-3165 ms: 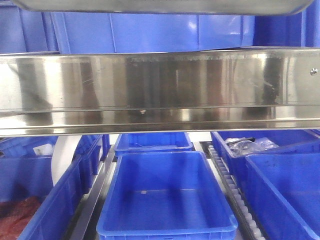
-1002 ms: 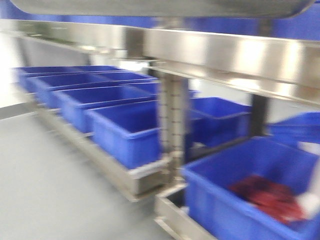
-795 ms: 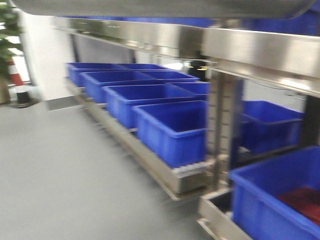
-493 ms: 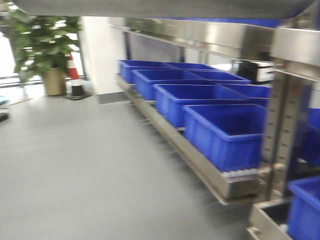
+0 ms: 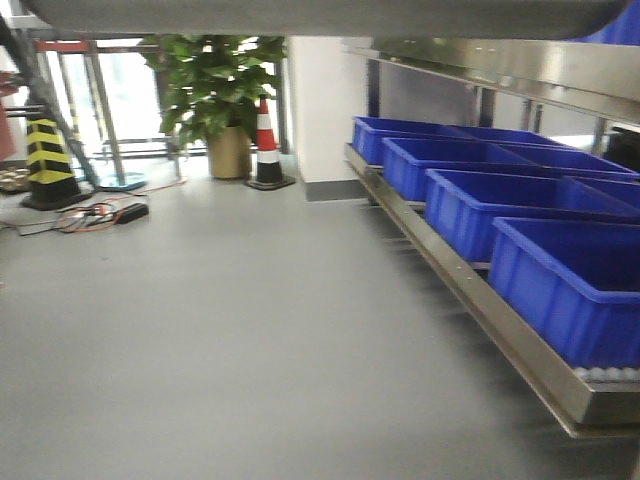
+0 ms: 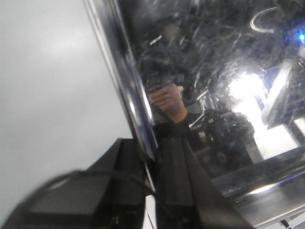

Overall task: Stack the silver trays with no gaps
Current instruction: 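Drive away from the rack while holding the tray in both grippers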

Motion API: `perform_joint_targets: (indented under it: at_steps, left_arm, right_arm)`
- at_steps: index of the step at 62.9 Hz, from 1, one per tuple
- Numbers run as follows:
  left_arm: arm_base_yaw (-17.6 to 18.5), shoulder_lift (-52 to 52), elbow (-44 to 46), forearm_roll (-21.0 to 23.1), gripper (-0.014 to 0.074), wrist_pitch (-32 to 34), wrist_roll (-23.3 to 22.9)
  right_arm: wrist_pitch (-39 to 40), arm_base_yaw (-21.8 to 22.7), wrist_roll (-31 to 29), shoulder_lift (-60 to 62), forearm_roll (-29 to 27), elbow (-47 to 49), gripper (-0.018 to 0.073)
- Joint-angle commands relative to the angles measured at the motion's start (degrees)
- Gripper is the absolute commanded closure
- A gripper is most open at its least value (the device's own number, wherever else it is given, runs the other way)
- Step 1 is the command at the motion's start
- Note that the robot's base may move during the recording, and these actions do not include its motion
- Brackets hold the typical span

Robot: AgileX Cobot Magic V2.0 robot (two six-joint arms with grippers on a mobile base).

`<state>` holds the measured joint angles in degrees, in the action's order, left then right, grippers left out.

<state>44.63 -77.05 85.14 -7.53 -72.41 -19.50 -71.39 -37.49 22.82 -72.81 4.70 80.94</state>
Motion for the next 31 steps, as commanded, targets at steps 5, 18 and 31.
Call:
perform_joint_targets:
  at_steps: [5,18,31]
  left_arm:
    - [1.4,1.6,2.1,4.3,0.0645,-2.4,1.7]
    - [1.4,1.6,2.1,4.3,0.0645,-2.4,1.7]
    - [1.4,1.6,2.1,4.3,0.0645,-2.4,1.7]
  right_arm:
    - [7.3,-0.8,-1.6,1.3,-2.9,1.7,0.0503]
    - [7.3,-0.8,-1.6,1.3,-2.9,1.7,0.0503]
    - [7.3,-0.8,-1.6,1.3,-2.9,1.7,0.0503]
